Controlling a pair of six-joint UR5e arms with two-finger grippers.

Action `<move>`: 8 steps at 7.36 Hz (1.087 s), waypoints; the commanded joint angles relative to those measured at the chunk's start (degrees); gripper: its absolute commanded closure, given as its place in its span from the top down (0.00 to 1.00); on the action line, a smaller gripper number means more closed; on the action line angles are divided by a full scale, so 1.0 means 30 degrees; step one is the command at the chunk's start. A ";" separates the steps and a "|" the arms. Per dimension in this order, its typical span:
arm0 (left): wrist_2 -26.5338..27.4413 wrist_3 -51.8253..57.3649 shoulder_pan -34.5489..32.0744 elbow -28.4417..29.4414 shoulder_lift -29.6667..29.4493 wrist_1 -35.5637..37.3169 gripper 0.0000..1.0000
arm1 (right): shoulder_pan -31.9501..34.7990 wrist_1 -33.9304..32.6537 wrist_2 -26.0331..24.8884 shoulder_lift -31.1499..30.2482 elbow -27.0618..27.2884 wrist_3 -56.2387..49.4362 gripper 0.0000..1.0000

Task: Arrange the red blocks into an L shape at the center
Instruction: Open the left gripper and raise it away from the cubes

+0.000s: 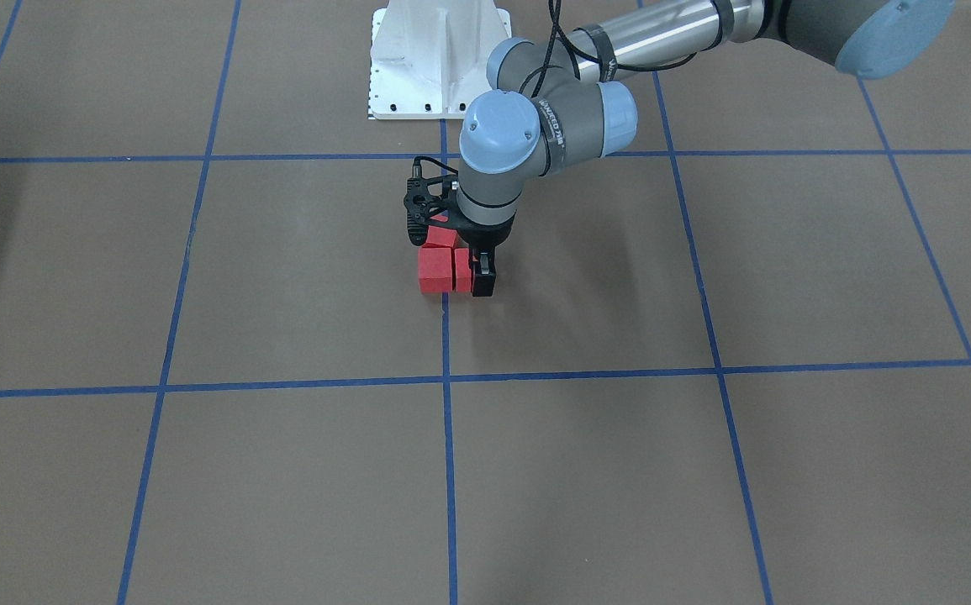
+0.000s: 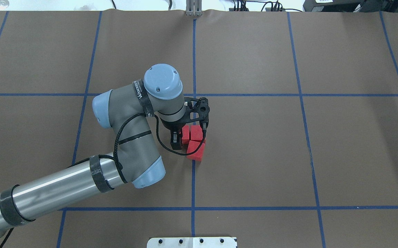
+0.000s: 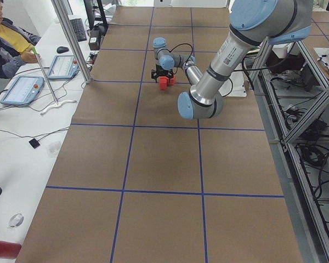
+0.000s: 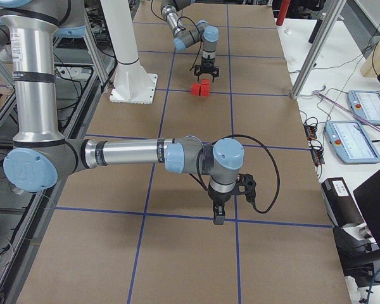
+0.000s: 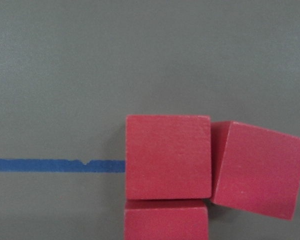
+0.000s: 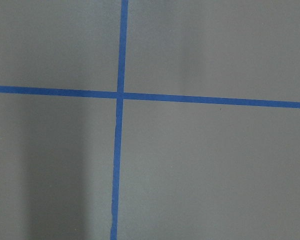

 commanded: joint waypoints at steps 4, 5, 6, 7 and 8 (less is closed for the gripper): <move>-0.0179 0.0127 -0.3589 -0.2469 0.2608 0.0201 0.99 | -0.0002 0.0000 0.0000 0.0015 -0.0020 0.0004 1.00; -0.0209 0.0156 -0.4874 -0.3286 0.4363 0.0231 0.99 | -0.0002 0.0000 0.0000 -0.0014 0.0009 -0.0025 1.00; -0.0239 0.0156 -0.6425 -0.3642 0.5831 0.0231 1.00 | -0.0002 0.0000 0.0000 -0.0072 -0.0020 -0.0083 1.00; -0.0326 0.0156 -0.7948 -0.3704 0.7180 0.0173 1.00 | 0.0027 0.0000 0.0000 -0.0159 -0.0020 -0.0200 1.00; -0.1574 0.0127 -0.9704 -0.3705 0.8383 0.0231 1.00 | 0.0028 0.0000 0.0000 -0.0218 -0.0020 -0.0230 1.00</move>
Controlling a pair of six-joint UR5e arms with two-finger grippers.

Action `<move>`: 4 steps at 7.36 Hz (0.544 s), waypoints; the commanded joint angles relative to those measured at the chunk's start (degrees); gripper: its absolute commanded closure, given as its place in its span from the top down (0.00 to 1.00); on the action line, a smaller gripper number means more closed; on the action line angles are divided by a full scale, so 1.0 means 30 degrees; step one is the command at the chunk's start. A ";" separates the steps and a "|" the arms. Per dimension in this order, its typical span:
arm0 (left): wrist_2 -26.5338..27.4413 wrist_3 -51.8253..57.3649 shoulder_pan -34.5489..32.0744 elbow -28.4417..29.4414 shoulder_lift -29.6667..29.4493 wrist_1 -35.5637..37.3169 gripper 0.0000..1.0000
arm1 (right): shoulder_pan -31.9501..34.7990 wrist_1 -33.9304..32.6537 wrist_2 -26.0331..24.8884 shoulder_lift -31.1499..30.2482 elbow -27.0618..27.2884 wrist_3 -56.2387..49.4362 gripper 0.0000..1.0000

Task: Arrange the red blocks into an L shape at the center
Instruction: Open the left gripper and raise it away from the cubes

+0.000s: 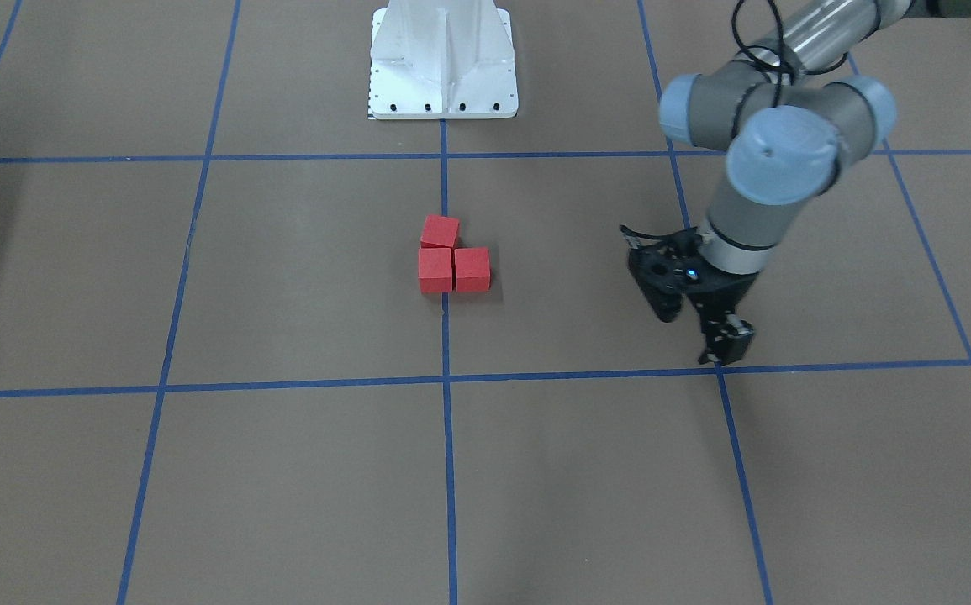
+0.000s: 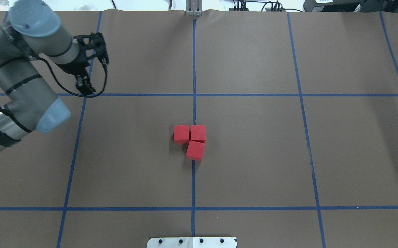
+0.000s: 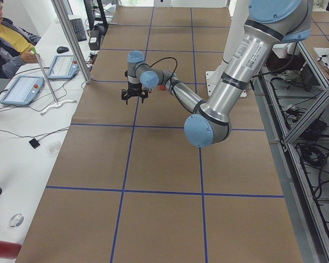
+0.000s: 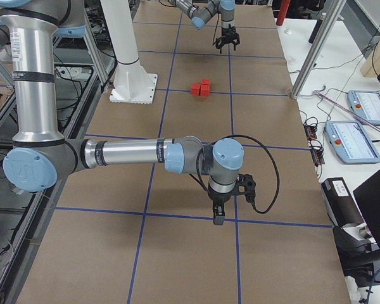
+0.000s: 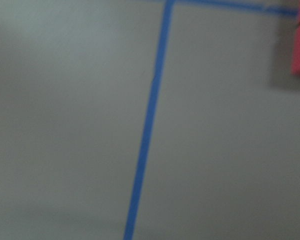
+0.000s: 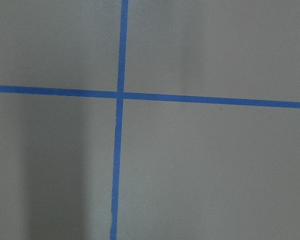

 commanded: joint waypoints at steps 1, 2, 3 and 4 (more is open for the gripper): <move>-0.3370 -0.0195 -0.4755 0.0005 0.3505 -0.0031 1.00 | 0.0014 0.0000 0.0000 -0.0056 -0.0036 -0.0131 1.00; -0.5772 -0.0400 -0.6898 0.0267 0.4741 -0.0031 1.00 | 0.0014 0.0000 0.0029 -0.0056 -0.0007 -0.0247 1.00; -0.6144 -0.0315 -0.8602 0.0298 0.6175 -0.0205 1.00 | 0.0014 0.0000 0.0030 -0.0056 -0.0036 -0.0596 1.00; -0.6206 -0.0343 -1.0678 0.0415 0.7349 -0.0178 1.00 | 0.0130 0.0000 0.0059 -0.0056 -0.0036 -0.1006 1.00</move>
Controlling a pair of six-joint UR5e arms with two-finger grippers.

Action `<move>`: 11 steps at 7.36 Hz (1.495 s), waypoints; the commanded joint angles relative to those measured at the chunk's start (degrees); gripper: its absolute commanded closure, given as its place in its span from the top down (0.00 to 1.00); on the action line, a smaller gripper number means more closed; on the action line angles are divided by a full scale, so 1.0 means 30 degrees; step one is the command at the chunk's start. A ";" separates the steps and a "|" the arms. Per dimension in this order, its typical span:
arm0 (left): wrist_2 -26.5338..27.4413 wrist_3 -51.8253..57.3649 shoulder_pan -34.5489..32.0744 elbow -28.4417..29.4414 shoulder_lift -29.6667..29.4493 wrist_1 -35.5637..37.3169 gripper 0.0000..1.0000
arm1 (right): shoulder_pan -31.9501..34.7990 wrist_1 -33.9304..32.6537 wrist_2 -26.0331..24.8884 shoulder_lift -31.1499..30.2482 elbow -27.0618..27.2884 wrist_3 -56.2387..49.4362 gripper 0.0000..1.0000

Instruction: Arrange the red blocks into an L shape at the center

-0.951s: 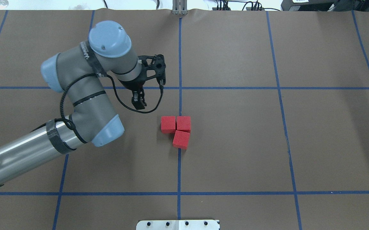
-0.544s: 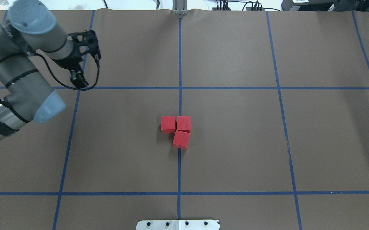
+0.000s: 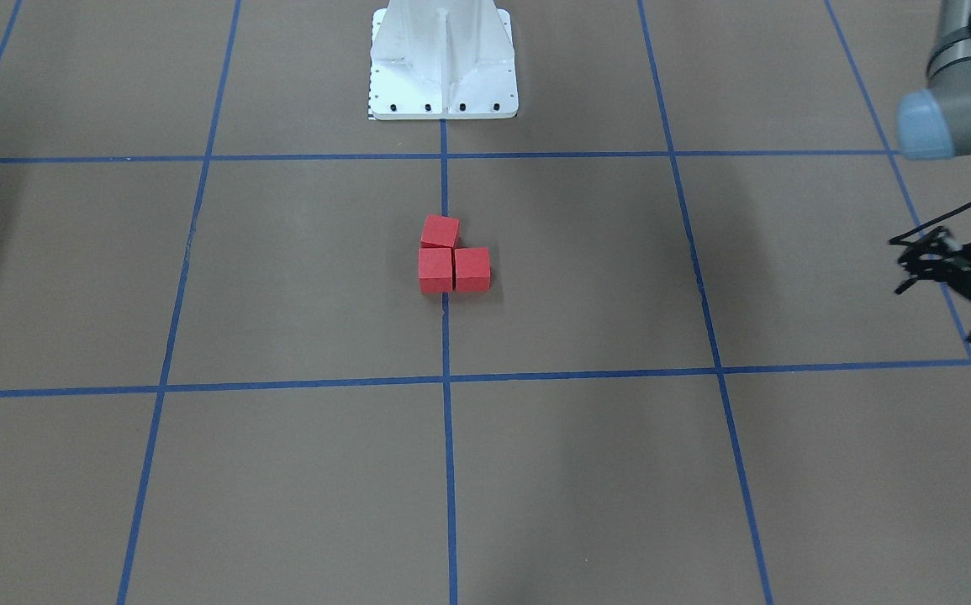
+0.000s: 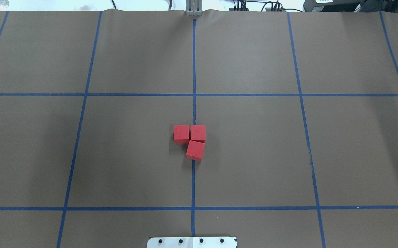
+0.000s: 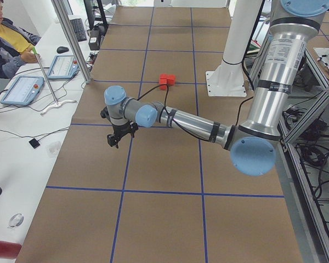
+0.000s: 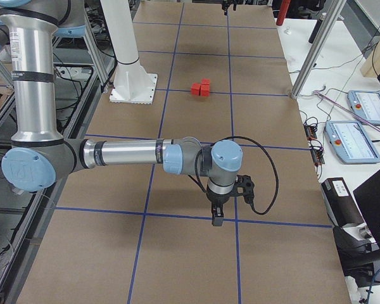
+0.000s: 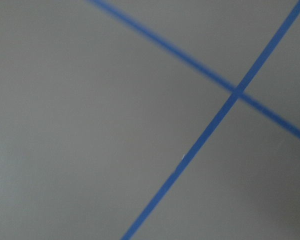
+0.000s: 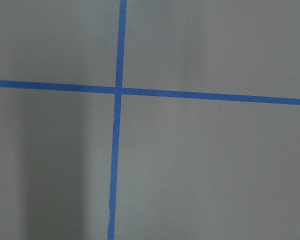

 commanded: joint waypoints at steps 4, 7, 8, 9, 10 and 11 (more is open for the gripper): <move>-0.1818 -0.2822 -0.5766 -0.0414 0.4642 0.0518 1.00 | 0.0115 0.0000 -0.0002 0.0028 -0.0011 -0.0495 1.00; -0.0008 -0.5006 -0.5620 -0.0444 0.4766 0.0607 1.00 | 0.0115 0.0000 -0.0002 -0.0030 -0.0011 -0.0524 1.00; -0.0060 -0.5067 -0.5562 -0.0532 0.4766 0.0578 1.00 | 0.0144 0.0000 -0.0002 -0.0060 -0.0011 -0.0495 1.00; -0.0176 -0.4807 -0.5416 -0.0504 0.4795 0.0345 1.00 | 0.0116 0.0000 -0.0002 -0.0089 -0.0011 -0.0495 1.00; -0.0207 -0.4775 -0.5415 -0.0475 0.4824 0.0256 1.00 | 0.0115 0.0000 -0.0002 -0.0118 -0.0011 -0.0495 1.00; -0.0091 -0.4920 -0.5415 -0.0445 0.4795 0.0023 1.00 | 0.0115 0.0000 -0.0002 -0.0118 -0.0011 -0.0495 1.00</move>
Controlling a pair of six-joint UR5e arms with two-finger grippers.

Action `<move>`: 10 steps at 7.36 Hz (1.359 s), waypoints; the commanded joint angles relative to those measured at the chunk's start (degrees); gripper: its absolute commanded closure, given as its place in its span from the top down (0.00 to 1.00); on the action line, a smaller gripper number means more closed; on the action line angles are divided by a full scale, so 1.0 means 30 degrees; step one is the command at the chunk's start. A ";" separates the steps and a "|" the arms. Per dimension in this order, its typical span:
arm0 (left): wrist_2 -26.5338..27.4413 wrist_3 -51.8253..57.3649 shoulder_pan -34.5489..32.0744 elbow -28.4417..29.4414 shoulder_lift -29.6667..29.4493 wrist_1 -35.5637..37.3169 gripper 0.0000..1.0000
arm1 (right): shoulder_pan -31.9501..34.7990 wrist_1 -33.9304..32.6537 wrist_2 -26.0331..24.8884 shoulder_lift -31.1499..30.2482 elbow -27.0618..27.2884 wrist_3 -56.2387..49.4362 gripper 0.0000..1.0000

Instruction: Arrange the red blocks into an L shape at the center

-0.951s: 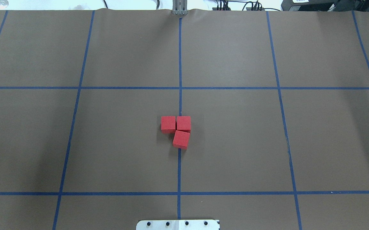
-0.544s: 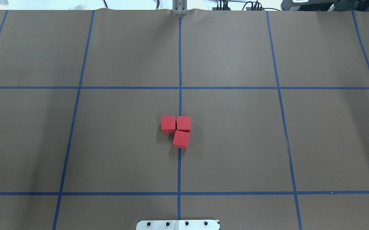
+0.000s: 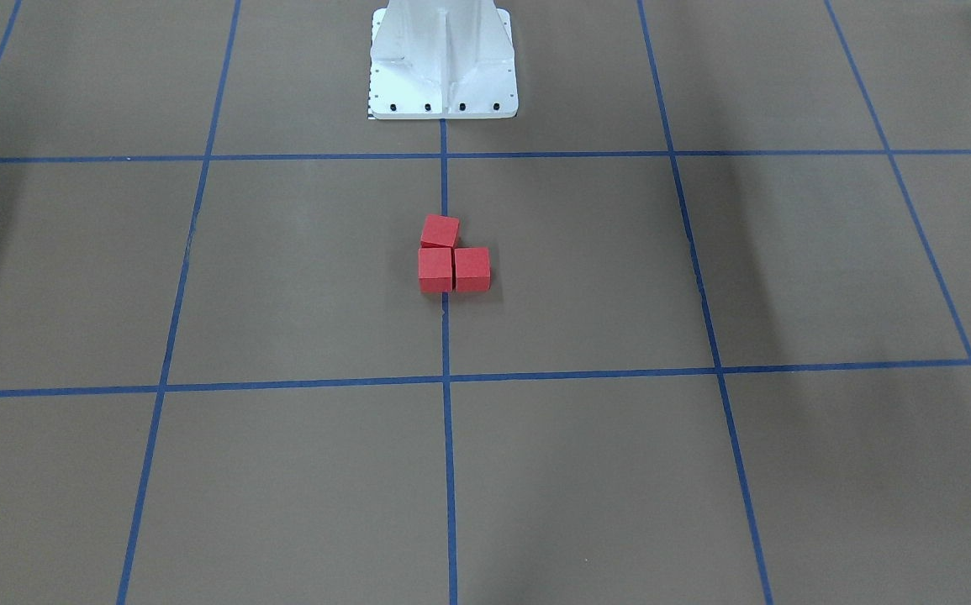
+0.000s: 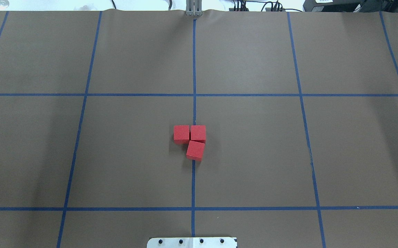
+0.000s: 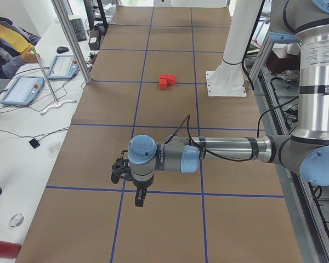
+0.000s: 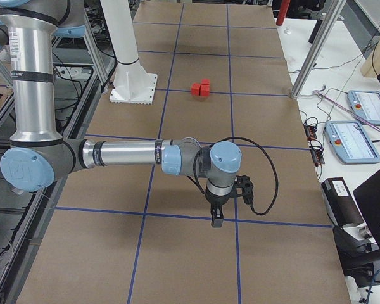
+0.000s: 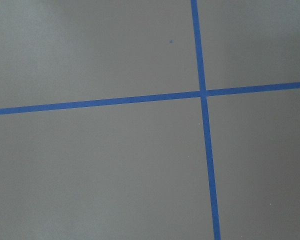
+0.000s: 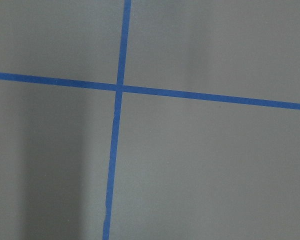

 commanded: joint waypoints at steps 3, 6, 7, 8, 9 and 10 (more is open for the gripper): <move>0.0105 0.0032 0.0052 0.0032 0.0052 -0.0366 1.00 | -0.0005 0.0000 0.0000 -0.0282 0.0000 0.0147 1.00; 0.0105 0.0032 0.0052 0.0061 0.0052 -0.0366 1.00 | -0.0005 -0.0029 0.0000 -0.0282 0.0000 0.0177 1.00; 0.0105 0.0003 0.0052 0.0090 0.0052 -0.0395 1.00 | -0.0005 -0.0029 0.0000 -0.0311 -0.0029 0.0264 1.00; 0.0105 0.0032 0.0052 0.0090 0.0052 -0.0395 1.00 | -0.0005 -0.0029 0.0000 -0.0311 -0.0029 0.0265 1.00; 0.0105 0.0032 0.0052 0.0090 0.0052 -0.0395 1.00 | -0.0005 -0.0029 0.0000 -0.0311 0.0000 0.0294 1.00; 0.0105 0.0032 0.0052 0.0119 0.0052 -0.0424 1.00 | -0.0005 -0.0029 0.0000 -0.0398 0.0000 0.0294 1.00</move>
